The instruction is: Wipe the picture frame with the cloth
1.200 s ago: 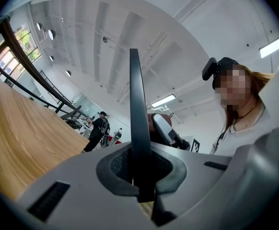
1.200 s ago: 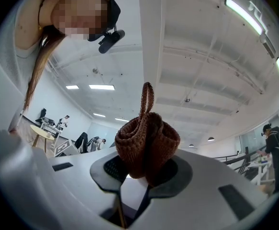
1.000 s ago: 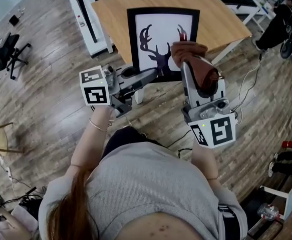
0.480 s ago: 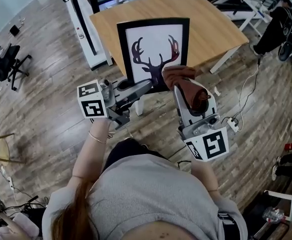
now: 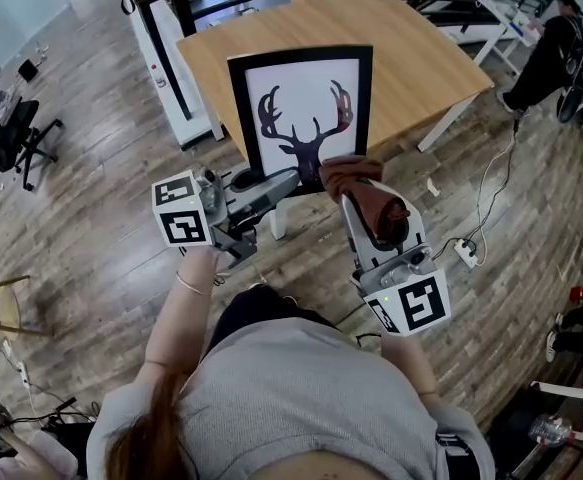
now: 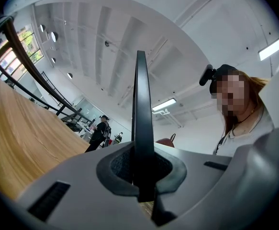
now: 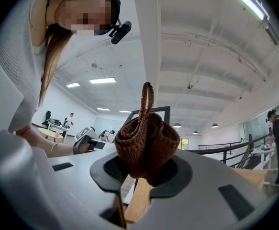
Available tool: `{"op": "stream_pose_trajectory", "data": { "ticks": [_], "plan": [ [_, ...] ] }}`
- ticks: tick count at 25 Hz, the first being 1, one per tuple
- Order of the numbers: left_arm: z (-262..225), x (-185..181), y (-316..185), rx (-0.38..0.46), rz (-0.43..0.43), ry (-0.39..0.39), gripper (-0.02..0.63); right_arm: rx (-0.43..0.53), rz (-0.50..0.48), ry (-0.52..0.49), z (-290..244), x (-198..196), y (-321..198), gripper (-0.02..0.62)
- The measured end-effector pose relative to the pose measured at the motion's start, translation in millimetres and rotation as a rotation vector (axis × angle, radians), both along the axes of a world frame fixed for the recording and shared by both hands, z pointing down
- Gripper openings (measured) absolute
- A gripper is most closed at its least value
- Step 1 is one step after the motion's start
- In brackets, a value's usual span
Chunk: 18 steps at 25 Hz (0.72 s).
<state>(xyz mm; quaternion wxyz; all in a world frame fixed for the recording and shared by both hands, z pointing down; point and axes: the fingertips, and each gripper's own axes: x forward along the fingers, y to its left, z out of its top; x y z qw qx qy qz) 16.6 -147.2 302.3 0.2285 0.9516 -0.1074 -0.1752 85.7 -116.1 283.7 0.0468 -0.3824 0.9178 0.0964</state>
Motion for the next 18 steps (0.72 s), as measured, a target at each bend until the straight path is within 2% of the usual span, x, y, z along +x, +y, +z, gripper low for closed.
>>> {"op": "stream_pose_trajectory", "data": {
  "ticks": [10,13,18],
  "plan": [
    [8,-2,-5,-0.023,-0.019,-0.009,0.018,-0.039,-0.011,0.017,15,0,1,0.097],
    [13,-3,-8,-0.034,-0.034,-0.018,0.018,-0.077,-0.019,0.024,27,3,0,0.097],
    [23,-1,-12,-0.08,-0.052,0.012,0.018,-0.137,-0.024,0.032,44,14,3,0.097]
  ]
}}
